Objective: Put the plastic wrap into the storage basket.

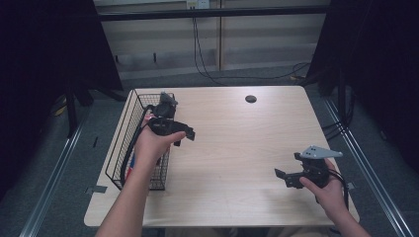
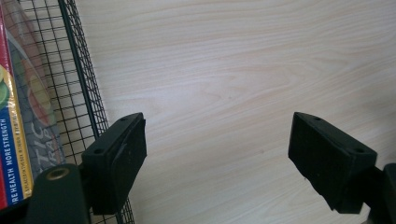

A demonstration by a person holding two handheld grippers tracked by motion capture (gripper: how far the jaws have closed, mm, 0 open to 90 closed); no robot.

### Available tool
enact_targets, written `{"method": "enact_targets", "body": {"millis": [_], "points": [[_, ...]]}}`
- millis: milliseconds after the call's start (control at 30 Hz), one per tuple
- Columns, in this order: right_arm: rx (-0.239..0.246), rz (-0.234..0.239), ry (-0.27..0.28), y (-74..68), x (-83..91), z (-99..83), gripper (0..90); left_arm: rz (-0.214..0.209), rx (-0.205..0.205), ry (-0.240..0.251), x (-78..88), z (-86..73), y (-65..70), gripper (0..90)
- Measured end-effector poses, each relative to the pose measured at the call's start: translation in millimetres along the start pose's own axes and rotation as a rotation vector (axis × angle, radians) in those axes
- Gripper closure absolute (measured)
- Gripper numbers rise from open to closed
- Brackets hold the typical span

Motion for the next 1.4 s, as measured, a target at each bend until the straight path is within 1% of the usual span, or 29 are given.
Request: {"method": "enact_targets", "body": {"millis": [33, 67, 100, 133, 167, 200, 233, 267, 300, 333, 367, 467, 500, 533, 600, 633, 767, 800, 900, 933, 1000, 1033, 1067, 1100, 1133, 1167, 1233, 1333, 1400], "points": [[-0.003, 0.003, -0.003, -0.3, 0.4, -0.1, 3.5, -0.003, 0.003, 0.001, -0.4, -0.2, 1.4, 19.2], [0.002, 0.002, -0.004, 0.1, 0.9, -0.3, 3.5, -0.02, 0.002, 0.012, -0.4, -0.3, 3.4, 19.2], [0.0, 0.002, -0.004, 0.2, 1.0, -0.2, 3.5, -0.045, 0.023, 0.022, -1.0, -0.2, 6.4, 19.6], [-0.004, 0.002, -0.004, 0.4, 1.4, -0.1, 3.5, -0.045, 0.023, 0.022, -1.0, -0.2, 6.4, 19.5], [-0.002, 0.0, -0.002, 0.8, 1.3, 0.1, 3.5, -0.052, 0.008, 0.024, -2.7, -1.8, 10.8, 19.5], [-0.007, 0.001, 0.0, 0.5, 1.3, 0.4, 3.5, -0.052, 0.008, 0.024, -2.7, -1.8, 10.8, 19.5], [-0.007, 0.001, 0.0, 0.5, 1.3, 0.4, 3.5, -0.059, -0.003, 0.016, -3.7, -3.2, 13.0, 19.5], [-0.002, 0.0, -0.002, 0.9, 1.3, 0.2, 3.5, -0.065, -0.003, 0.021, -6.6, -3.6, 18.2, 19.3], [-0.003, 0.0, -0.003, 0.9, 1.3, 0.2, 3.5, -0.065, -0.003, 0.021, -6.6, -3.6, 18.2, 19.3], [-0.007, 0.001, 0.0, 0.5, 1.2, 0.6, 3.5, -0.068, -0.008, 0.023, -9.8, -3.9, 21.9, 19.3], [-0.005, 0.001, 0.001, 0.4, 1.3, 0.6, 3.5, -0.075, -0.024, 0.013, -10.5, -4.7, 23.5, 19.4], [-0.004, 0.003, 0.001, 0.3, 1.5, 0.7, 3.5, -0.077, -0.023, 0.021, -13.4, -4.2, 27.7, 19.3], [-0.004, 0.001, 0.001, 0.6, 1.6, 0.6, 3.5, -0.078, -0.034, 0.018, -14.3, -4.6, 29.0, 19.3], [-0.003, 0.001, 0.0, 0.5, 1.6, 0.6, 3.5, -0.083, -0.036, 0.02, -16.9, -4.8, 32.7, 19.3], [-0.003, 0.003, 0.0, 0.0, 1.4, 0.5, 3.5, -0.078, -0.048, 0.018, -19.6, -5.4, 33.5, 19.2], [0.003, 0.005, -0.002, -0.2, 1.3, 0.2, 3.5, -0.08, -0.042, 0.025, -21.3, -5.3, 34.7, 19.2], [0.005, 0.005, -0.004, -0.4, 1.0, -0.1, 3.5, -0.096, -0.047, 0.021, -27.3, -7.7, 41.1, 19.2], [0.007, 0.005, -0.002, -0.2, 0.9, 0.1, 3.5, -0.101, -0.058, 0.014, -28.2, -8.7, 42.0, 19.1], [0.006, 0.004, -0.002, 0.0, 0.9, 0.1, 3.5, -0.103, -0.051, 0.022, -32.8, -9.3, 46.6, 18.9], [0.007, 0.003, -0.002, 0.0, 0.9, 0.1, 3.5, -0.105, -0.066, 0.016, -33.9, -10.4, 46.9, 18.9], [0.006, 0.003, -0.004, -0.2, 0.8, -0.1, 3.5, -0.103, -0.073, 0.016, -35.1, -11.0, 47.3, 19.0], [0.006, 0.003, -0.004, -0.2, 0.8, -0.1, 3.5, -0.099, -0.069, 0.018, -36.8, -11.6, 48.4, 19.0], [0.002, 0.005, -0.004, -1.0, 0.7, -0.3, 3.5, -0.097, -0.077, 0.018, -39.6, -13.3, 49.9, 19.0], [0.006, 0.006, -0.002, -1.2, 0.2, -0.2, 3.5, -0.094, -0.075, 0.023, -41.4, -14.0, 50.5, 19.0], [0.006, 0.004, -0.001, -1.2, 0.1, -0.2, 3.5, -0.098, -0.073, 0.028, -43.2, -14.7, 52.0, 19.0], [0.004, 0.003, -0.003, -1.1, 0.1, -0.4, 3.5, -0.097, -0.082, 0.025, -44.8, -16.1, 52.3, 19.0], [0.005, 0.006, -0.007, -1.5, 0.2, -0.8, 3.5, -0.104, -0.076, 0.03, -48.8, -18.1, 54.9, 19.0], [0.009, 0.006, -0.009, -1.4, 0.2, -1.1, 3.5, -0.099, -0.092, 0.024, -54.7, -21.8, 57.0, 19.0], [0.01, 0.006, -0.009, -1.4, 0.2, -1.2, 3.5, -0.107, -0.086, 0.028, -57.0, -22.7, 59.0, 19.0]]}}
Point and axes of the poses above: each handheld gripper's, and its own axes: x roughly backward along the jaws, z roughly out of its top, y roughly to its right, the point moved 9 cm from there along -x, roughly forward along the jaws, and after that the axes turned 9 degrees about -x, right-handed, at the moved point
